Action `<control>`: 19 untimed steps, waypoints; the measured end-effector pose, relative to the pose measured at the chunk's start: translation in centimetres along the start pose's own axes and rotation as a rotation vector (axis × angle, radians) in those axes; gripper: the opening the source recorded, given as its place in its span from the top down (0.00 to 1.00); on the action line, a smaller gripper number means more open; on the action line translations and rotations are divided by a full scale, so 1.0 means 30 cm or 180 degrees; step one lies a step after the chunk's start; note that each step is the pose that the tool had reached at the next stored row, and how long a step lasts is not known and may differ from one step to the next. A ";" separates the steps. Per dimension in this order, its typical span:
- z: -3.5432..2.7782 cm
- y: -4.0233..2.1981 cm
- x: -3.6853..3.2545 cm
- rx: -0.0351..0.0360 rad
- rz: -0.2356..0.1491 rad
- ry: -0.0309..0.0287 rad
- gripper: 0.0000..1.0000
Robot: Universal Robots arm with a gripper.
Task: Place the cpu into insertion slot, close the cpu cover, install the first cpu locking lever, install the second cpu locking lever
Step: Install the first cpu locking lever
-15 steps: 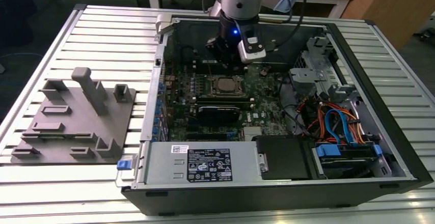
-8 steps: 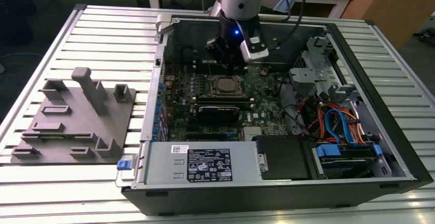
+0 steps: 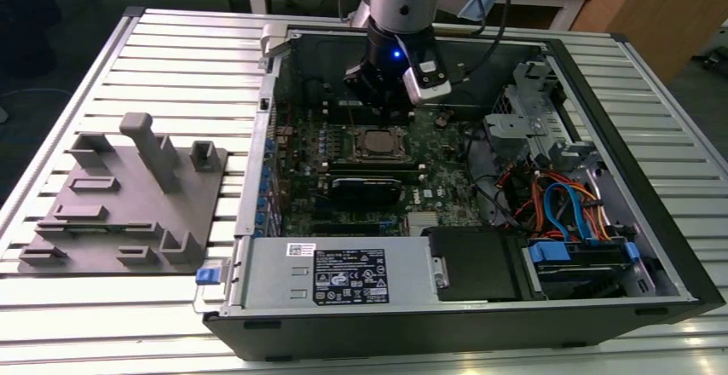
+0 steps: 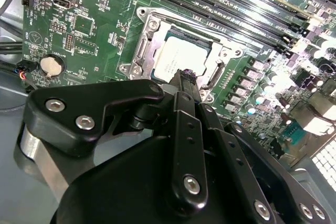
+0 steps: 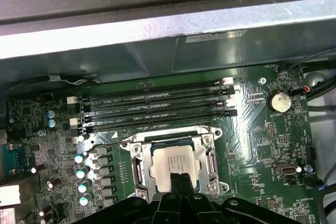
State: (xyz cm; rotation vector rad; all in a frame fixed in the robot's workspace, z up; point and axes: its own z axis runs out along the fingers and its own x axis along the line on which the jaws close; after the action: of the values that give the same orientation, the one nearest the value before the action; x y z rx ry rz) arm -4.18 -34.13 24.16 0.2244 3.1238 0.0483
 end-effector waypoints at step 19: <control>0.001 -0.001 0.009 -0.0007 -0.0325 0.0011 0.90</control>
State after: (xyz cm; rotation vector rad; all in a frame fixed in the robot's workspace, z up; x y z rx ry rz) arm -4.46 -34.13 24.12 0.0645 3.1329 0.0514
